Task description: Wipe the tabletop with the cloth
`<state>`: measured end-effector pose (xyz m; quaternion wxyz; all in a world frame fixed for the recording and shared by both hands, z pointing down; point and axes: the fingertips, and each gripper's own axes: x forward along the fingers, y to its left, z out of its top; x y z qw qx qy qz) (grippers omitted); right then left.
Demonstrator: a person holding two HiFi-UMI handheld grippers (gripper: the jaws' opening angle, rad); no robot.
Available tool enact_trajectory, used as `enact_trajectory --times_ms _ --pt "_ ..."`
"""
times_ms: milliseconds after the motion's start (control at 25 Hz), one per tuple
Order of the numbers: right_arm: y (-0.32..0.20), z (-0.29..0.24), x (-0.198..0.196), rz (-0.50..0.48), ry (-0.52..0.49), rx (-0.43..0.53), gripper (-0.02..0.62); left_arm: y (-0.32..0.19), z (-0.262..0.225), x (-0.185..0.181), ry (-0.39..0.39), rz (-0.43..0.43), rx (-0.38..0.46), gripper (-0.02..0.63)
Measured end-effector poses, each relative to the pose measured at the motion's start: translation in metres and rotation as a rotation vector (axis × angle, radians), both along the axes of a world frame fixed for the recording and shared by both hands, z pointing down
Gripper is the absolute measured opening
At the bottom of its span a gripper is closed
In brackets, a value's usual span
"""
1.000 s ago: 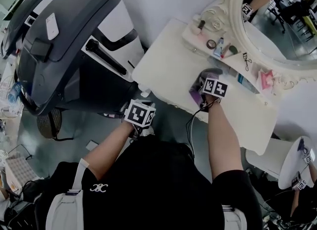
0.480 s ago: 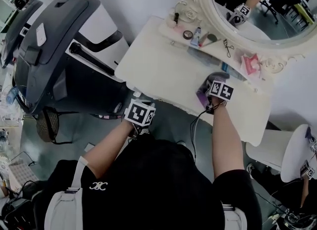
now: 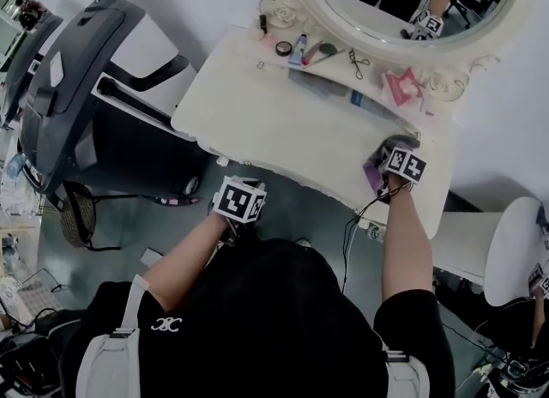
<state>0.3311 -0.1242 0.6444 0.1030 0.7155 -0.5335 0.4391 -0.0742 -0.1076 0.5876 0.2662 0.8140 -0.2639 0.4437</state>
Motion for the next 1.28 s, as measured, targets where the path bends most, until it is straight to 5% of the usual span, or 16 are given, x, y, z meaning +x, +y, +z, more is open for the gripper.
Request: enact_trajectory --times_ms 320,640,800,1000,1120,1280 --pt "0.1 0.003 0.103 0.151 0.054 -0.04 0.041 0.041 0.01 0.05 0.01 0.039 -0.022 0.005" --pt "0.176 0.011 0.141 0.247 0.057 -0.059 0.041 0.074 0.017 0.103 0.034 0.132 -0.023 0.005" --pt "0.202 0.011 0.147 0.298 0.056 -0.051 0.041 0.078 0.012 0.101 0.032 0.147 0.0 0.004" --pt "0.228 0.015 0.132 0.298 0.06 -0.066 0.041 0.064 -0.019 0.103 -0.018 0.246 0.265 0.005" --pt "0.252 0.01 0.108 0.331 0.098 -0.043 0.041 0.06 -0.046 0.119 0.058 0.25 0.322 0.004" --pt "0.259 -0.037 0.072 0.332 0.222 0.113 0.041 0.061 -0.095 0.147 0.236 0.216 0.278 0.005"
